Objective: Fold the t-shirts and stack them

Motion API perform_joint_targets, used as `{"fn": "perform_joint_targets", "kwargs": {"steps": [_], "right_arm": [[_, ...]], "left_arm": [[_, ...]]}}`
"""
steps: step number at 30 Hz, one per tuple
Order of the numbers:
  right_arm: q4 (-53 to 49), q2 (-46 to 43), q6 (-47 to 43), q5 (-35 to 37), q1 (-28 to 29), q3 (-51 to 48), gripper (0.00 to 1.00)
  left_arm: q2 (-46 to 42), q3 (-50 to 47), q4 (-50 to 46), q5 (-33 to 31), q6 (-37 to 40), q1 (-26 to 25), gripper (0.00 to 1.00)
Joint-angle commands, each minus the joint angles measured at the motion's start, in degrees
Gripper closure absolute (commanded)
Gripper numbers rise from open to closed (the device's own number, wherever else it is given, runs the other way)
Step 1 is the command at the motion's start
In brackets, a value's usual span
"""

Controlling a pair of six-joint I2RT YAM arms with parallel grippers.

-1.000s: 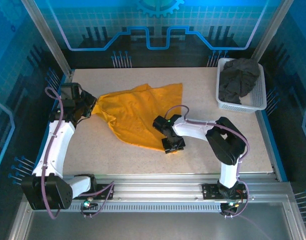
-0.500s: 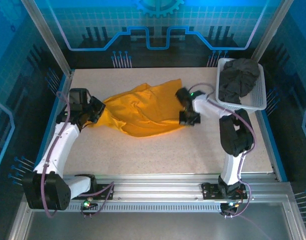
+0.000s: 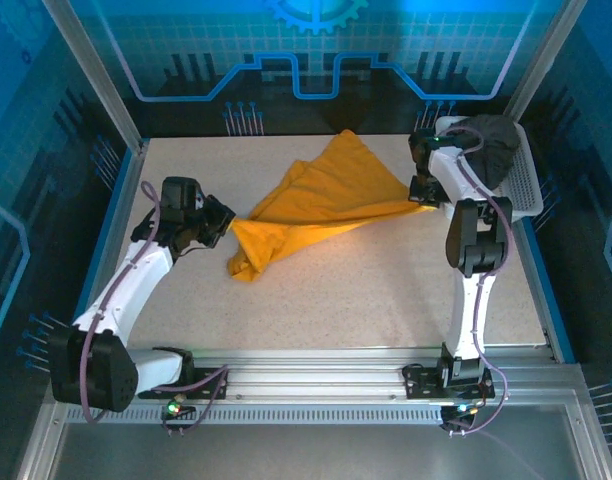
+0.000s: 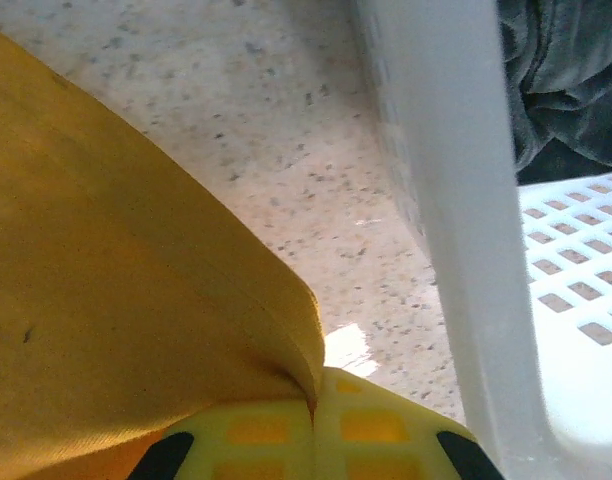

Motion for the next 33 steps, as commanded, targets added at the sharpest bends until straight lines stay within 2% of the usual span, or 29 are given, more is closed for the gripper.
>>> {"fn": "perform_joint_targets", "kwargs": {"steps": [1, 7, 13, 18, 26, 29, 33], "right_arm": [[-0.29, -2.69, -2.44, 1.22, 0.29, -0.59, 1.00], [3.32, -10.73, -4.65, -3.85, 6.12, -0.79, 1.00], [3.53, -21.22, 0.22, -7.59, 9.99, 5.49, 1.00], [11.12, -32.20, 2.88, -9.06, 10.20, 6.48, 1.00], [21.05, -49.06, 3.92, -7.42, 10.00, 3.39, 1.00], [21.56, -51.38, 4.84, -8.99, 8.48, 4.70, 1.00], [20.75, -49.46, 6.86, -14.18, 5.62, 7.90, 1.00]], "left_arm": [[0.53, 0.23, 1.30, 0.98, -0.48, -0.33, 1.00], [1.96, 6.84, -2.35, -1.70, 1.56, -0.24, 1.00], [5.09, 24.04, -7.18, -6.12, 4.35, 0.20, 1.00], [3.66, 36.79, -9.13, -14.11, 7.45, 0.20, 1.00], [-9.98, 39.47, -1.51, -27.01, 14.21, 0.20, 1.00], [-10.58, 44.71, -3.18, -28.88, 17.08, 0.20, 1.00], [-5.95, 52.38, -6.48, -27.42, 17.93, 0.27, 1.00]]}}
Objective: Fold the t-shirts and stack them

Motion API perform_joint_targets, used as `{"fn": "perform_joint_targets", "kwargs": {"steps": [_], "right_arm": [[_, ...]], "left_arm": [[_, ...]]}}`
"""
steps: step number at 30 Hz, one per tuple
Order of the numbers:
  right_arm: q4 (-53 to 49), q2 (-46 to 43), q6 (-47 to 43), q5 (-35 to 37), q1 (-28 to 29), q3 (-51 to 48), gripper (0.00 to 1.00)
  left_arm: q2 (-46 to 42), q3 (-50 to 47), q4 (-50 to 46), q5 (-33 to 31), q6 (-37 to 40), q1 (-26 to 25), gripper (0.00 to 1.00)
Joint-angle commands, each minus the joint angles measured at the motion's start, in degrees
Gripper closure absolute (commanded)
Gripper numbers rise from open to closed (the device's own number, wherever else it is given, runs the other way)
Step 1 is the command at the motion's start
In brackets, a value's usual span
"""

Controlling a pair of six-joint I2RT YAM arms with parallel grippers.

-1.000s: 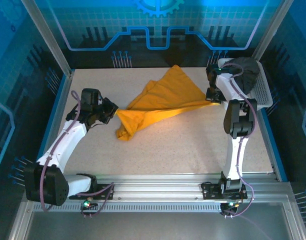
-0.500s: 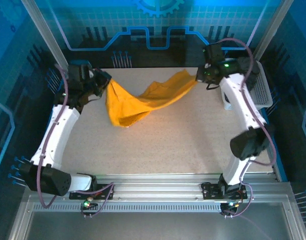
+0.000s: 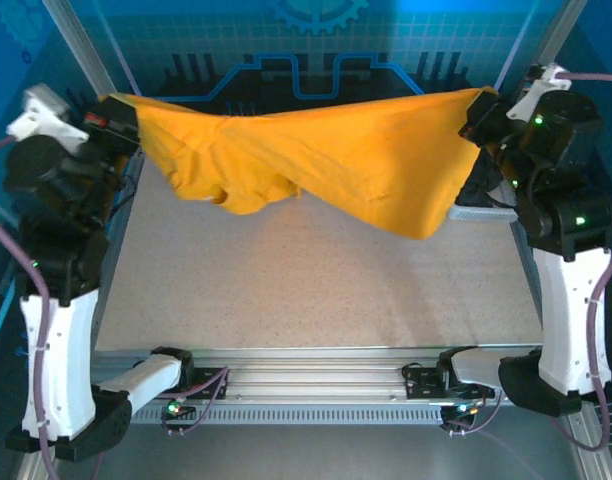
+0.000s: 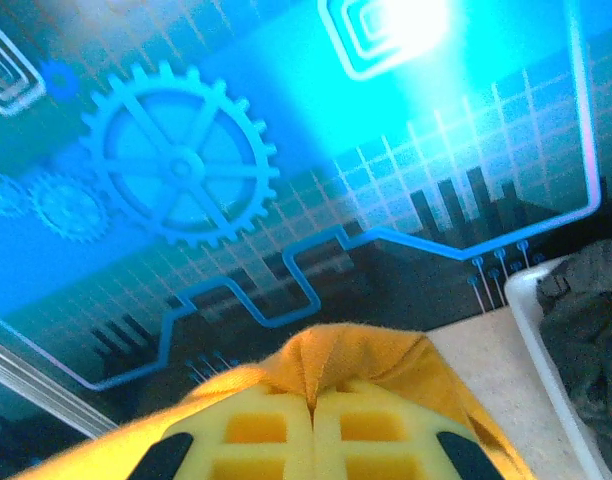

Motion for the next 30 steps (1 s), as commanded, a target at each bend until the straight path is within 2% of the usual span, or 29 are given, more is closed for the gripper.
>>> {"fn": "perform_joint_targets", "kwargs": {"steps": [1, 4, 6, 12, 17, 23, 26, 28, 30], "right_arm": [[2.22, 3.55, 2.62, -4.99, -2.27, 1.65, 1.00], [3.63, 7.20, 3.88, -9.43, -3.00, 3.10, 1.00], [4.42, 10.97, 5.29, -14.53, -3.85, 4.37, 1.00], [4.12, 24.04, 8.79, -25.01, -4.19, 12.52, 1.00], [1.54, 33.80, 9.18, -26.65, -4.10, 23.27, 1.00], [-0.99, 39.23, 8.88, -25.73, -6.52, 35.22, 1.00], [-1.71, 37.97, 9.02, -25.10, -8.62, 36.08, 1.00], [-1.52, 35.25, 8.57, -23.79, -9.90, 32.74, 1.00], [-0.11, 30.95, 7.89, -22.59, -10.80, 26.02, 1.00]], "left_arm": [[4.97, 5.12, -1.50, -1.91, 2.85, 0.42, 1.00], [11.79, 10.76, -6.16, 2.58, -0.20, 3.47, 1.00], [16.40, 12.41, -6.05, 9.22, -3.67, 7.02, 1.00], [28.66, 13.84, -0.21, 24.55, -12.99, 15.54, 1.00], [37.51, 20.73, 4.53, 31.46, -16.57, 18.54, 1.00], [43.20, 39.11, 3.86, 34.10, -19.58, 20.59, 1.00], [41.16, 45.89, -0.02, 32.94, -20.48, 20.55, 1.00], [34.87, 43.26, -3.79, 29.37, -18.17, 20.01, 1.00], [25.71, 32.74, -4.84, 23.62, -15.28, 17.73, 1.00]]}}
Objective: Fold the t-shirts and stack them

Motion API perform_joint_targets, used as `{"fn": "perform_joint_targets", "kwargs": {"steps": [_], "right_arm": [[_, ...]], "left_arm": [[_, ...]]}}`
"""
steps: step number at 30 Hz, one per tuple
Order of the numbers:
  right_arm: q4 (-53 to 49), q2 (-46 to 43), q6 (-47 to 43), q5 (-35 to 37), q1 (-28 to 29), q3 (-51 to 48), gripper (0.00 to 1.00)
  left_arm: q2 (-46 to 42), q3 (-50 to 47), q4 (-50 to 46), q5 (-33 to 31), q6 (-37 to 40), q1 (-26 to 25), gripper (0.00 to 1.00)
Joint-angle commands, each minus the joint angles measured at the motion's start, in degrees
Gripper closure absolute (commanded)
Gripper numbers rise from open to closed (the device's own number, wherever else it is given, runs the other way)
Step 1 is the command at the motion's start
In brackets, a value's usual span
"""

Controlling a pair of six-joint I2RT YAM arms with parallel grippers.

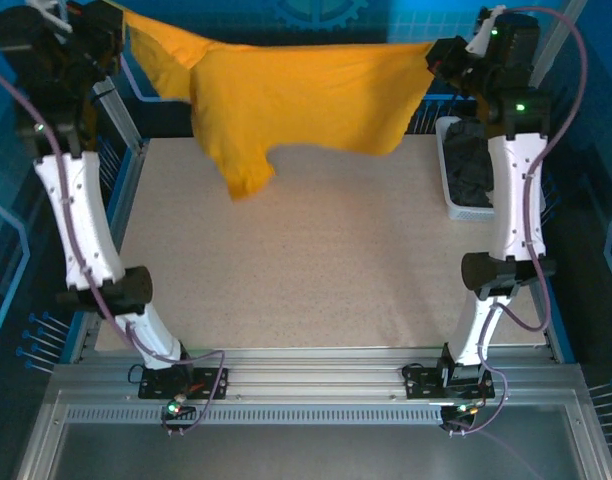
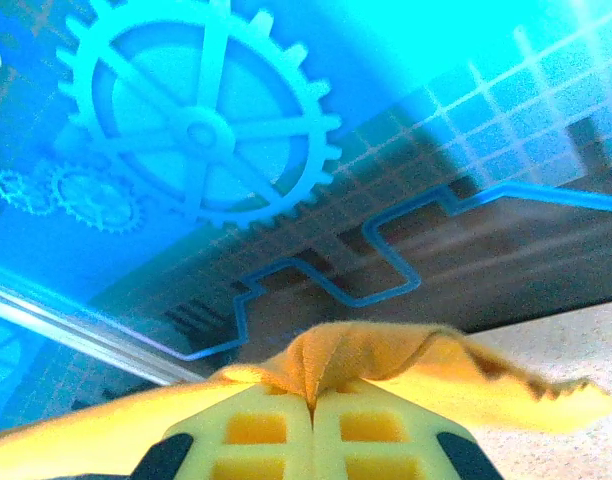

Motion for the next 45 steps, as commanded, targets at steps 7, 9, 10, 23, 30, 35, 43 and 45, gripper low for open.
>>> {"fn": "perform_joint_targets", "kwargs": {"steps": [7, 9, 10, 23, 30, 35, 43, 45], "right_arm": [[9.08, -26.10, 0.21, 6.32, -2.47, -47.30, 1.00], [11.24, -31.49, 1.59, 6.48, -2.12, -61.09, 1.00], [11.94, -33.39, 2.09, 6.03, -1.71, -66.24, 0.96], [2.70, -31.91, -0.02, 11.42, 6.22, -90.10, 0.49], [3.52, -25.72, -2.46, 15.24, 10.71, -86.93, 0.55], [4.19, -16.09, -6.45, 15.62, 10.78, -79.91, 0.65], [0.36, -0.45, -11.88, 14.53, 9.65, -66.33, 0.59], [-1.80, 2.99, -11.88, 14.89, 9.11, -62.80, 0.57]], "left_arm": [[-40.88, -57.36, -4.72, -17.46, -0.40, -8.07, 1.00], [-45.60, -68.70, -4.92, -15.65, -1.54, -9.04, 1.00], [-46.93, -72.69, -4.95, -14.80, -1.81, -9.59, 1.00], [-49.86, -92.37, -14.01, -15.33, 1.64, -14.68, 0.53], [-43.09, -93.31, -11.51, -16.90, 2.55, -13.28, 0.58], [-34.01, -96.39, -4.70, -12.06, -1.04, -11.42, 0.69], [-23.75, -101.28, 4.98, -7.74, -6.89, -11.41, 0.61], [-21.37, -101.63, 7.76, -6.73, -8.27, -11.96, 0.61]]}}
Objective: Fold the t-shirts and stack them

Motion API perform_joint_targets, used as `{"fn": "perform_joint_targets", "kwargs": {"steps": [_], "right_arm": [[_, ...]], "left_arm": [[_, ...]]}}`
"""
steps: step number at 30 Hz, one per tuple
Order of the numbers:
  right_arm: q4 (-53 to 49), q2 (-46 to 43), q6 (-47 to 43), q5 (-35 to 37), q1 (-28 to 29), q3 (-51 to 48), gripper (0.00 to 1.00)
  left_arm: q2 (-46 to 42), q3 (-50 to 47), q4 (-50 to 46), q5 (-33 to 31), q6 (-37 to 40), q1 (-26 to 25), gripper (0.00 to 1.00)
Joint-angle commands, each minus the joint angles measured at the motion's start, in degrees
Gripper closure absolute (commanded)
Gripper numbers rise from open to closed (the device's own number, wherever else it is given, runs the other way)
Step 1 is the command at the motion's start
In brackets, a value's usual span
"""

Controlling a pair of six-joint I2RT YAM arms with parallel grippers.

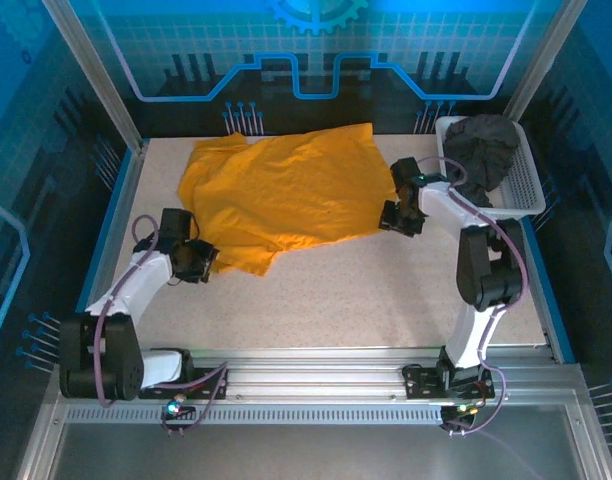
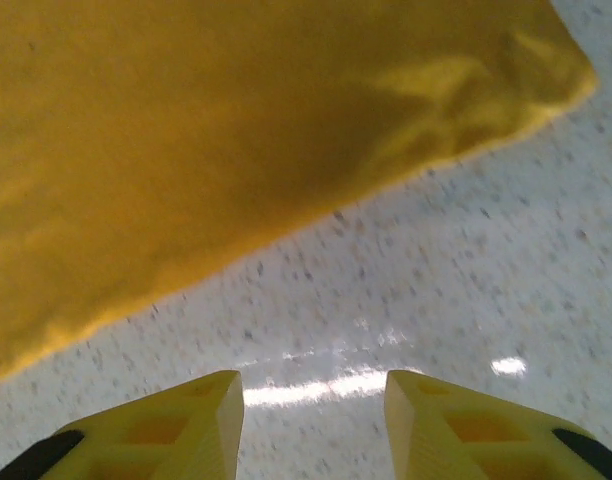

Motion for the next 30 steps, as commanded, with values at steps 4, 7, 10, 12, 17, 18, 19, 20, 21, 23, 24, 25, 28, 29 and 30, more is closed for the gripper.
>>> {"fn": "perform_joint_targets", "kwargs": {"steps": [4, 7, 10, 12, 17, 18, 19, 20, 21, 23, 24, 25, 28, 29, 30], "right_arm": [[-7.05, 9.57, -1.84, 0.57, -1.91, 9.79, 0.56], [-8.30, 12.99, -1.75, 1.36, -2.20, 13.33, 0.56], [-10.27, 16.12, -1.68, 2.80, -2.27, 17.44, 0.56], [-11.47, 17.65, -1.71, 4.12, -2.37, 19.59, 0.56], [-12.91, 20.32, -1.91, 5.13, -2.65, 22.53, 0.56], [-13.14, 20.76, -2.01, 5.32, -2.61, 22.90, 0.56], [-13.45, 21.30, -2.08, 5.41, -2.65, 23.16, 0.57], [-13.96, 21.90, -2.15, 5.56, -2.62, 23.51, 0.57], [-14.41, 22.34, -2.19, 5.74, -2.66, 23.80, 0.57], [-15.40, 23.27, -2.28, 5.94, -2.64, 24.19, 0.57], [-15.69, 23.54, -2.28, 6.02, -2.62, 24.15, 0.57], [-15.94, 23.73, -2.33, 6.06, -2.54, 24.02, 0.57], [-15.89, 23.37, -2.52, 6.21, -2.52, 23.21, 0.58], [-15.88, 23.23, -2.55, 6.12, -2.46, 23.09, 0.58], [-16.05, 23.11, -2.55, 6.08, -2.49, 23.09, 0.58]], "left_arm": [[5.89, -0.69, 6.64, 3.41, -5.09, -1.81, 0.61], [6.02, -1.84, 6.81, 1.94, -5.57, -1.87, 0.63], [6.88, -1.86, 5.85, 0.66, -4.69, -1.40, 0.67], [7.30, -1.37, 3.43, -0.85, -4.04, -0.84, 0.68], [5.05, -4.07, 3.91, -4.36, -5.85, 1.34, 0.60], [4.89, -4.72, 5.07, -4.30, -6.41, 1.86, 0.60], [4.97, -5.23, 6.40, -4.15, -6.90, 2.44, 0.59], [5.16, -5.52, 7.86, -4.04, -7.06, 3.05, 0.59], [5.42, -5.65, 9.24, -4.03, -7.05, 3.58, 0.59], [6.10, -5.66, 12.31, -4.21, -6.96, 4.48, 0.59], [6.56, -5.58, 13.52, -4.10, -6.88, 4.78, 0.60], [7.33, -5.27, 14.61, -3.89, -6.83, 5.06, 0.60], [9.70, -4.35, 16.97, -2.50, -6.03, 5.16, 0.62], [10.31, -4.40, 18.03, -1.86, -6.03, 5.16, 0.62], [10.45, -4.62, 19.01, -1.55, -6.11, 5.16, 0.62]]}}
